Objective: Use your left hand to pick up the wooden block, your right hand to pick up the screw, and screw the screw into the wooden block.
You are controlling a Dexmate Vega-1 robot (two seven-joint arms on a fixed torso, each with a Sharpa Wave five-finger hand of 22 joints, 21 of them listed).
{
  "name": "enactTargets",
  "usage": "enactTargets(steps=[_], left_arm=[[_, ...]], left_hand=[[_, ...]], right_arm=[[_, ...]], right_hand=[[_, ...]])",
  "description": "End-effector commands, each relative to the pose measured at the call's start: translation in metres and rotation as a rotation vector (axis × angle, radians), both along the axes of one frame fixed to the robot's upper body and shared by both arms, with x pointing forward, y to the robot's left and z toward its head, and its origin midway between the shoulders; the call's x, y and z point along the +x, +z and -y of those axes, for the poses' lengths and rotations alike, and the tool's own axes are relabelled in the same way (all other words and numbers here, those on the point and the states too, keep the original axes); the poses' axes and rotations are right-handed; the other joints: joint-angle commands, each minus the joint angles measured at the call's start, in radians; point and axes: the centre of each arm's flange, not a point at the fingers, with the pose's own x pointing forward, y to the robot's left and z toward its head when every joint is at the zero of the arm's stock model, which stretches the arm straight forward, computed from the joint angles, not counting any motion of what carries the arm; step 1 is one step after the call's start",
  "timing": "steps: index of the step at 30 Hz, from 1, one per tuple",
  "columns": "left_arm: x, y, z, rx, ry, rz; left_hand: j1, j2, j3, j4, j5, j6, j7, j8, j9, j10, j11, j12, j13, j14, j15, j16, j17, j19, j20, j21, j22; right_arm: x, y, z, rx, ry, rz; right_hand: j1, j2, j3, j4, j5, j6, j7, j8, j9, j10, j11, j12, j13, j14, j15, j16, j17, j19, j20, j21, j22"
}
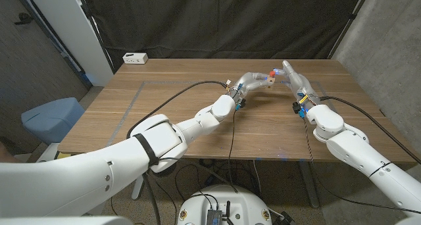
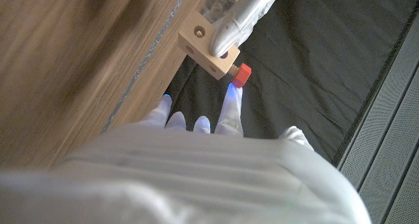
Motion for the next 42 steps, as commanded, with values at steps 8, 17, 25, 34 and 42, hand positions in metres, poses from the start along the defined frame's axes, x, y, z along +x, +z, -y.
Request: enactTargets(steps=[8, 17, 25, 34, 42], left_arm=[[-0.001, 0.0, -0.001, -0.001, -0.004, 0.006], [-0.001, -0.001, 0.0, -0.003, -0.007, 0.002], [-0.001, -0.003, 0.0, -0.005, -0.005, -0.003], [0.0, -0.003, 0.002, 0.001, -0.002, -0.015], [0.001, -0.003, 0.003, 0.008, -0.001, -0.022]], left_hand=[[0.045, 0.058, 0.028, 0.021, 0.005, 0.089, 0.018, 0.008, 0.006, 0.014, -0.004, 0.006, 0.015, 0.012, -0.092, 0.0, 0.003, 0.004, 0.001, 0.004, 0.004], [0.047, 0.059, 0.028, 0.02, 0.006, 0.089, 0.019, 0.008, 0.006, 0.014, -0.004, 0.006, 0.016, 0.011, -0.091, 0.0, 0.003, 0.004, 0.001, 0.004, 0.003], [0.046, 0.06, 0.028, 0.021, 0.006, 0.089, 0.02, 0.008, 0.006, 0.014, -0.004, 0.006, 0.016, 0.011, -0.091, 0.0, 0.004, 0.004, 0.001, 0.004, 0.003], [0.045, 0.059, 0.028, 0.021, 0.006, 0.089, 0.02, 0.008, 0.006, 0.014, -0.004, 0.007, 0.016, 0.012, -0.091, 0.0, 0.003, 0.004, 0.001, 0.004, 0.003], [0.046, 0.059, 0.028, 0.021, 0.006, 0.088, 0.019, 0.007, 0.006, 0.013, -0.004, 0.006, 0.016, 0.012, -0.091, 0.0, 0.004, 0.004, 0.001, 0.003, 0.003]], right_arm=[[-0.001, -0.007, -0.002, 0.012, -0.019, -0.011], [-0.005, -0.009, 0.0, 0.025, -0.036, -0.012], [-0.006, -0.01, 0.001, 0.028, -0.041, -0.011], [-0.01, -0.01, 0.003, 0.031, -0.058, -0.006], [-0.012, -0.012, 0.004, 0.033, -0.062, -0.004]], right_hand=[[0.002, 0.008, 0.003, -0.004, 0.008, 0.04, 0.008, 0.01, 0.001, 0.026, -0.008, 0.009, 0.0, 0.019, -0.002, 0.009, 0.001, 0.014, 0.003, 0.006, 0.005], [0.005, 0.01, 0.005, -0.007, 0.01, 0.073, 0.009, 0.015, 0.001, 0.046, -0.009, 0.012, 0.0, 0.032, -0.004, 0.012, 0.0, 0.023, 0.002, 0.007, 0.004], [0.007, 0.012, 0.007, -0.009, 0.012, 0.118, 0.017, 0.024, 0.001, 0.069, -0.005, 0.014, 0.0, 0.043, -0.008, 0.013, -0.001, 0.029, 0.002, 0.008, 0.004], [0.01, 0.014, 0.009, -0.011, 0.015, 0.155, 0.023, 0.027, 0.001, 0.09, -0.009, 0.015, 0.0, 0.056, -0.016, 0.014, -0.001, 0.04, -0.002, 0.009, 0.004], [0.013, 0.016, 0.011, -0.014, 0.016, 0.187, 0.023, 0.032, 0.001, 0.107, -0.012, 0.016, 0.0, 0.062, -0.017, 0.014, -0.002, 0.042, -0.003, 0.008, 0.004]])
